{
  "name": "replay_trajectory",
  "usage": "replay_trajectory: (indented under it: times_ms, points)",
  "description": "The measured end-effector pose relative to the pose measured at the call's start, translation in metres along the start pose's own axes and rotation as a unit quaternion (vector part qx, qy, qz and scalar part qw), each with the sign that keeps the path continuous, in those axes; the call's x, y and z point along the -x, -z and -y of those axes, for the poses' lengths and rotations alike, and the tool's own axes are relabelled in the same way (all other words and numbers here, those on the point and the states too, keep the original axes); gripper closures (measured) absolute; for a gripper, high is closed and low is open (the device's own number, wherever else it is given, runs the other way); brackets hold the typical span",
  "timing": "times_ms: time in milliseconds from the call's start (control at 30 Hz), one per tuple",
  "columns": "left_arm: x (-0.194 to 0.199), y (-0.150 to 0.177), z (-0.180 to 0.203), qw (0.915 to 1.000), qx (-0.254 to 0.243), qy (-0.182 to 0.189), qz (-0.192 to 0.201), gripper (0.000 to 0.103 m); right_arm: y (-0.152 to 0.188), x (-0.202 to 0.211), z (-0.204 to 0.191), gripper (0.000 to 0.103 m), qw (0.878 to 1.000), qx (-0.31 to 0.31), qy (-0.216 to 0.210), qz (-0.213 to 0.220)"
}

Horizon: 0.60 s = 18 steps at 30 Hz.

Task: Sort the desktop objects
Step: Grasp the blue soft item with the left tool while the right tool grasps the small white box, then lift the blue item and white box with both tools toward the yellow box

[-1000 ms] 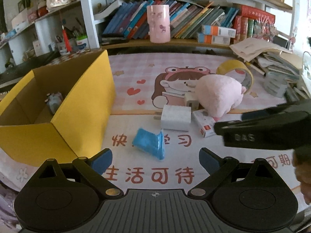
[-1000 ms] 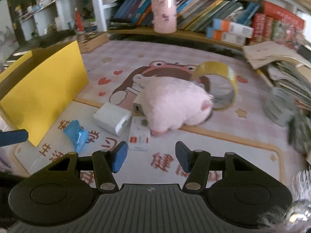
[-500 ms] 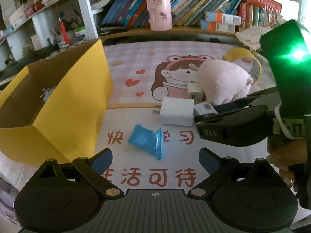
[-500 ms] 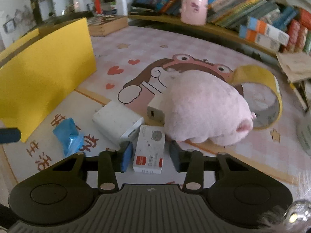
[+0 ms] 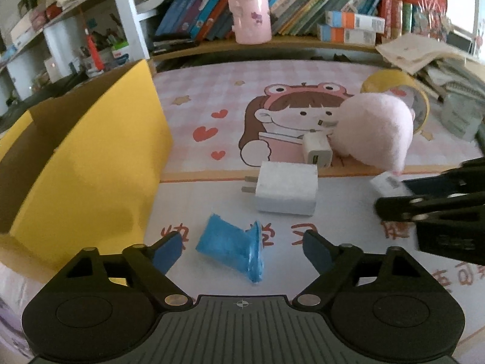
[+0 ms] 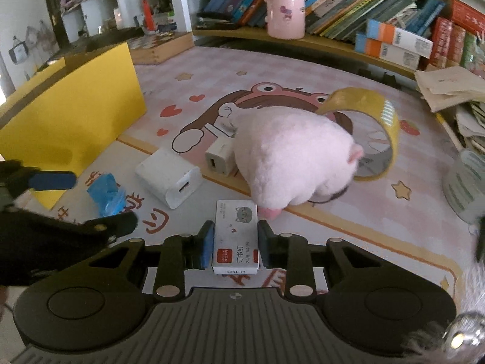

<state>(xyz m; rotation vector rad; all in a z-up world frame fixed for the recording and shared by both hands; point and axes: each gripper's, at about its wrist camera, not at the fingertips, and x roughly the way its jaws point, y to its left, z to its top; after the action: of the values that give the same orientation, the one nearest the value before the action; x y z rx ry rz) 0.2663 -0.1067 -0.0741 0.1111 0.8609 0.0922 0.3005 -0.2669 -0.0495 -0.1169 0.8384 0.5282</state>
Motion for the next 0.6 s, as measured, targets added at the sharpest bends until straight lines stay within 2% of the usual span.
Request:
replay_trajectory:
  times_ms: [133,167,200,233,267,600]
  points:
    - [-0.011,-0.001,-0.006,0.9996,0.028,-0.005,-0.005,0.029,0.004,0.013,-0.002,0.075,1.0,-0.008,0.0,0.004]
    - [-0.013,-0.001,-0.008,0.9992,0.039,-0.003,-0.005,0.036,0.004,0.015,-0.003,0.075,1.0,-0.006,0.0,0.004]
    - [-0.015,-0.001,-0.011,0.9989,0.046,0.0,-0.005,0.038,0.006,0.017,-0.004,0.075,1.0,-0.005,0.0,0.004]
    - [-0.015,-0.001,-0.013,0.9986,0.051,0.007,-0.003,0.045,0.008,0.019,-0.005,0.075,1.0,-0.003,0.0,0.004]
    - [-0.015,-0.001,-0.014,0.9984,0.054,0.016,-0.003,0.057,0.009,0.021,-0.006,0.075,1.0,-0.003,0.001,0.003]
    - [0.024,0.005,-0.008,0.997,0.036,0.063,0.026,0.062,0.022,0.04,-0.019,0.075,1.0,-0.015,0.015,0.013]
